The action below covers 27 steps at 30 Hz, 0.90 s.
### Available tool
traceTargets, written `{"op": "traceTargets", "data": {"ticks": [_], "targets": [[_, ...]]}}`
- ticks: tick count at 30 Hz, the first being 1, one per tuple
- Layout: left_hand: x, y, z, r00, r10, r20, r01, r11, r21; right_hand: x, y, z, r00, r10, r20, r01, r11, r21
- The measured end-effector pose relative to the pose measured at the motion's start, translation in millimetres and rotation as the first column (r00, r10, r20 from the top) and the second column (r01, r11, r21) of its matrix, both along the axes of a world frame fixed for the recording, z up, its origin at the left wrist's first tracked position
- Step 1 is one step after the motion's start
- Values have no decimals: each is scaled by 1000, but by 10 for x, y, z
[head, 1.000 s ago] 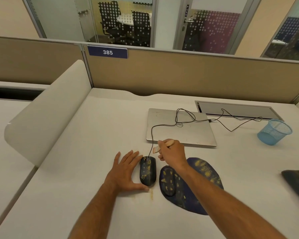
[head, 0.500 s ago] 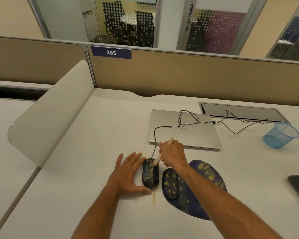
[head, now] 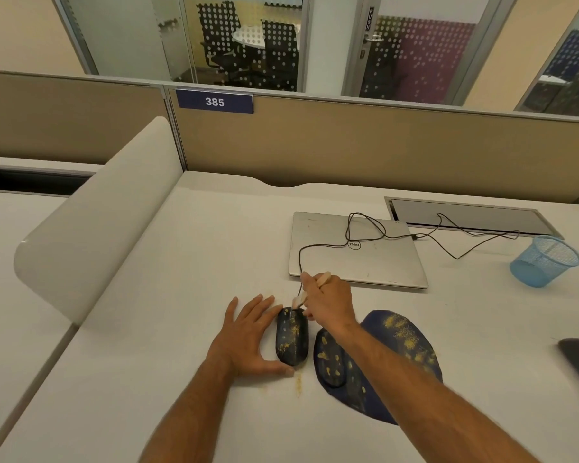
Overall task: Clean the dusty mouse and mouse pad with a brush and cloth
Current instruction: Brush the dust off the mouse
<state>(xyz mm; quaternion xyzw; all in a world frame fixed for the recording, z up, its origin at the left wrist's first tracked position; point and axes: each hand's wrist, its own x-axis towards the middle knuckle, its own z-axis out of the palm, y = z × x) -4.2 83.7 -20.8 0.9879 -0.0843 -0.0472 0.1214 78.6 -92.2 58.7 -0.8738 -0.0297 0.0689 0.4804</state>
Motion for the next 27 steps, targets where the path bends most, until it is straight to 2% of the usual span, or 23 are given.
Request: {"op": "traceTargets", "data": {"ticks": [2,6,10,16,21,24,27], "targets": [[1,-2,9,1000,0,0,0,1000,-8,-21,-11,-8,1000,16,-15,-17,1000,-9],[-7,-4,32,1000,-1,-11,1,1000,0,-25,-30,15,993,-20,112,23,999,-24],[-7,-9,24,1000,1,-8,-1,1000,-8,-90,-54,1,995,46,84,-40,997,-66],[-5,-8,19,1000,7,-7,-7,1000,-4,-155,-81,10,986,1,169,2,1000,-19],[-11,-20,52,1000,10,-17,-10,1000,1,-271,-102,-38,978,79,191,-67,995,-68],[-13,-21,67,1000,8,-14,-9,1000,-16,-310,-105,-38,969,23,247,-20,1000,-16],[-16,-20,54,1000,10,-11,-10,1000,-10,-374,-108,-40,967,64,246,-46,996,-76]]}}
